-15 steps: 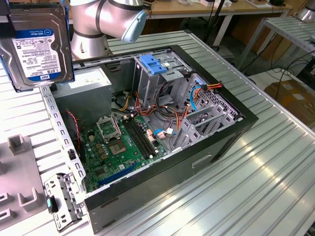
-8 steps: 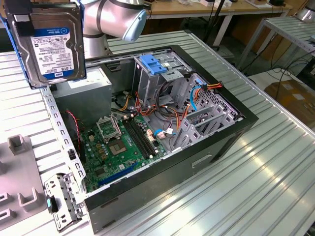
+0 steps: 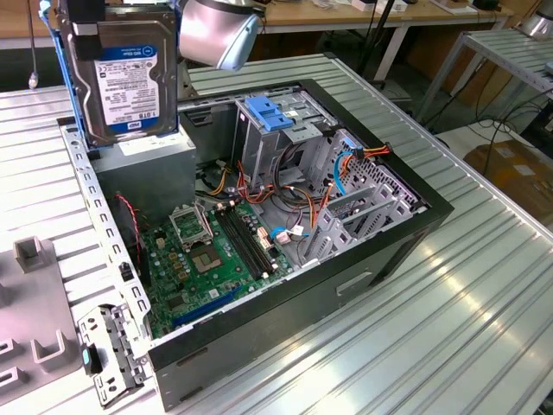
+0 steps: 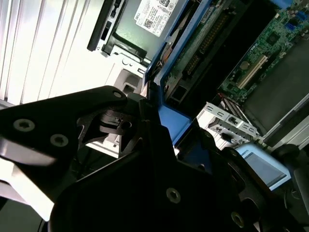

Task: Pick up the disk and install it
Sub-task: 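Pick up the disk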

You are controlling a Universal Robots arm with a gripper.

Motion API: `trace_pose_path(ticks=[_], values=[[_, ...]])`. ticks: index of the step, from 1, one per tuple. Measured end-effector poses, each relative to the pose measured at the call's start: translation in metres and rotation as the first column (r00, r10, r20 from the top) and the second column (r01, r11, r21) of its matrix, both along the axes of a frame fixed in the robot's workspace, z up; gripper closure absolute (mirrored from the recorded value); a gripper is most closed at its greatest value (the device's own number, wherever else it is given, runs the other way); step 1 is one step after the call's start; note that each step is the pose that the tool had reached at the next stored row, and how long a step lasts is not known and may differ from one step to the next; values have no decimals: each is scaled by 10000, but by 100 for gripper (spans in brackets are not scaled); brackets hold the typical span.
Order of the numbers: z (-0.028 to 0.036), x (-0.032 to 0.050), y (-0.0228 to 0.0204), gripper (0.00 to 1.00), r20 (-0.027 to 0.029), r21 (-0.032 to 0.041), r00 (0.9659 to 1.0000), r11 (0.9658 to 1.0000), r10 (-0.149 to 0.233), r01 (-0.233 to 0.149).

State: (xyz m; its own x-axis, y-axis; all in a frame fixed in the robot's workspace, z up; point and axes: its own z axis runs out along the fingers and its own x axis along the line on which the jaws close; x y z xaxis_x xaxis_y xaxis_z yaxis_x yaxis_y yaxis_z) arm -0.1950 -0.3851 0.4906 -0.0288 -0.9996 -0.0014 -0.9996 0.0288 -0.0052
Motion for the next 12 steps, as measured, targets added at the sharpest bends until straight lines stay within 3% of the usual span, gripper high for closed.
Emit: trace_pose_path(ticks=[3,5,9,12], values=[[-1,163,0,63,1,0,10000,10000,0,0],[0,230,0,63,0,0,10000,10000,0,0],[-1,465,0,63,0,1,10000,10000,0,0],[-2,555,0,63,1,1,10000,10000,0,0]])
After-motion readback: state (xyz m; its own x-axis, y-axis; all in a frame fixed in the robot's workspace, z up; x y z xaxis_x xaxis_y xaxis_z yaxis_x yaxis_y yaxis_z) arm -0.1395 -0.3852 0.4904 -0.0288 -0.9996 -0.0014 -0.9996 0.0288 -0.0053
